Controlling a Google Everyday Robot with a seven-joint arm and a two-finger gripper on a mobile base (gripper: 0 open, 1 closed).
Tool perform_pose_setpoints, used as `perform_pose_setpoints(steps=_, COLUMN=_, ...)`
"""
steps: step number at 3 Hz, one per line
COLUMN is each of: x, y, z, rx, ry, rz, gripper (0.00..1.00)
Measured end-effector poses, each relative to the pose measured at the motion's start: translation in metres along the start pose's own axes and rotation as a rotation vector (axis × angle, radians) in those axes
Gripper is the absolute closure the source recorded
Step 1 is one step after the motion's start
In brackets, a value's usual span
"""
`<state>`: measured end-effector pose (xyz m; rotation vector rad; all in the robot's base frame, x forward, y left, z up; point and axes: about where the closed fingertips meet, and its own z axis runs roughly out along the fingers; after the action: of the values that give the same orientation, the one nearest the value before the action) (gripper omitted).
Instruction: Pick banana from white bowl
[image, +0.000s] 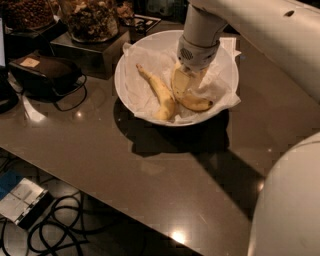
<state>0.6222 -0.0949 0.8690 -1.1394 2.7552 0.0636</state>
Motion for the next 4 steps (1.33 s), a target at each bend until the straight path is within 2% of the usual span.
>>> perform_pose_setpoints(steps=4, x=0.002, y=0.003, z=0.027, rx=-0.042, ry=0.029, rz=-0.012, gripper=0.57)
